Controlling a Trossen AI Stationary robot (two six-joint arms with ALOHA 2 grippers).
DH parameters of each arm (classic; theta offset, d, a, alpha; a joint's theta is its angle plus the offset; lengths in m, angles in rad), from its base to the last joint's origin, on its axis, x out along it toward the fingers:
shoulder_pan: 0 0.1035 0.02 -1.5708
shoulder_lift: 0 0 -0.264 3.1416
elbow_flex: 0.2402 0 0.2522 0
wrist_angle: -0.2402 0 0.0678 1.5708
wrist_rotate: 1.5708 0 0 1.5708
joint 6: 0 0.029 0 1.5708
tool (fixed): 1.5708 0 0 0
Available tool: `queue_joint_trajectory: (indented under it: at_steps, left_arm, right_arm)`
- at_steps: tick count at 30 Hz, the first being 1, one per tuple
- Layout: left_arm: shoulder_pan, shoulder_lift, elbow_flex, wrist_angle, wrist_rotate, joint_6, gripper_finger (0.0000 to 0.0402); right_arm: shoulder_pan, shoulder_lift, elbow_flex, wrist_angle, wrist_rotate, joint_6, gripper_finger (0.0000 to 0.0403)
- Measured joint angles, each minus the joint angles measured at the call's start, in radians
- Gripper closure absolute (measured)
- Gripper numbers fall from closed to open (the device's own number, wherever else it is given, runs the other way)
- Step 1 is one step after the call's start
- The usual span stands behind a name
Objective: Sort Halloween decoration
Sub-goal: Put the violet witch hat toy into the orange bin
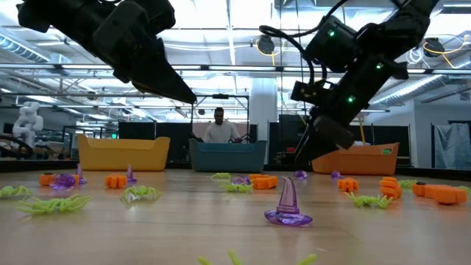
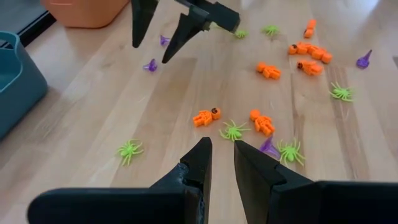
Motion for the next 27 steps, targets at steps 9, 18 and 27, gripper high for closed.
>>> queue_joint_trajectory:
  at_steps: [9,18,27]
  left_arm:
    - [0.000,0.000,0.000,0.000,0.000,0.038,0.0334]
    - [0.000,0.000,0.000,0.000,0.000,0.039,0.0334]
    - [0.000,0.000,0.000,0.000,0.000,0.039,0.0334]
  right_arm:
    - [-0.080,0.022,0.000,-0.001,-0.103,0.030,0.0193]
    - [-0.080,0.022,0.000,-0.039,-0.104,0.066,0.0244]
    - [-0.080,0.049,0.000,-0.025,-0.153,0.081,0.0306]
